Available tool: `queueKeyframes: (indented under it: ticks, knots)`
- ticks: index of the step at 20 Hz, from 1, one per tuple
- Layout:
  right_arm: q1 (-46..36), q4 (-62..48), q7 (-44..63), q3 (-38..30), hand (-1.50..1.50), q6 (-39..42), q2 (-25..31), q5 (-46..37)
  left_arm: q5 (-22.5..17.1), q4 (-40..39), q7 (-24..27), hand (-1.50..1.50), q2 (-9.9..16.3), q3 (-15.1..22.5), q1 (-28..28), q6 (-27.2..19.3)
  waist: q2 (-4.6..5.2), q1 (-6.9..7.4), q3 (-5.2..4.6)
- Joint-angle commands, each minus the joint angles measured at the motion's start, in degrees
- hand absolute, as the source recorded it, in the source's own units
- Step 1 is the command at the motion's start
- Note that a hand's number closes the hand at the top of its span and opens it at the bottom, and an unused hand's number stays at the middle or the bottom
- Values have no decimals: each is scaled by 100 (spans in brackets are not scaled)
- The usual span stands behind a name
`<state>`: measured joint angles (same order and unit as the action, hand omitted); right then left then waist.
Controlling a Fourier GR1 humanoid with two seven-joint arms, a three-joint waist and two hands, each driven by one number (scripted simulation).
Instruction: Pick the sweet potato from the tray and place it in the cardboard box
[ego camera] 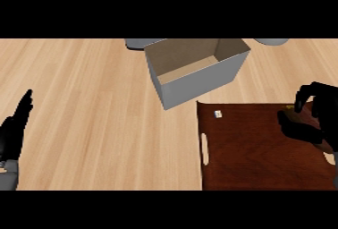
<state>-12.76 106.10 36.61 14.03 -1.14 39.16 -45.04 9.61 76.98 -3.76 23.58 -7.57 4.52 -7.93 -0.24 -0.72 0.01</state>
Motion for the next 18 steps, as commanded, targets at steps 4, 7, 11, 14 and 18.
queueKeyframes:
  ticks: [4, 7, 11, 14, 18]
  knots:
    - [-582, 367, -405, -200, 150, 178, -324, 17, 178, -170, -93, 0, -144, 72, 315, -2, 26, 91, -1]
    - [-1561, 133, 113, -70, 150, 672, -858, 332, 214, 71, -91, 0, -216, 156, 81, 6, 28, 176, -4]
    - [-2018, -503, -33, -69, 150, 400, -1488, 324, 246, 261, -426, 0, -132, 144, 253, 118, 30, 163, 0]
    - [-2658, -1247, 85, -119, 150, 157, -2003, 207, 148, 94, -141, 0, -183, 90, 198, 223, 40, 185, -3]
    - [-3586, -2778, -251, -623, 150, -148, -2331, 334, 221, -38, 20, 0, -147, -9, 219, 152, 61, 223, -3]
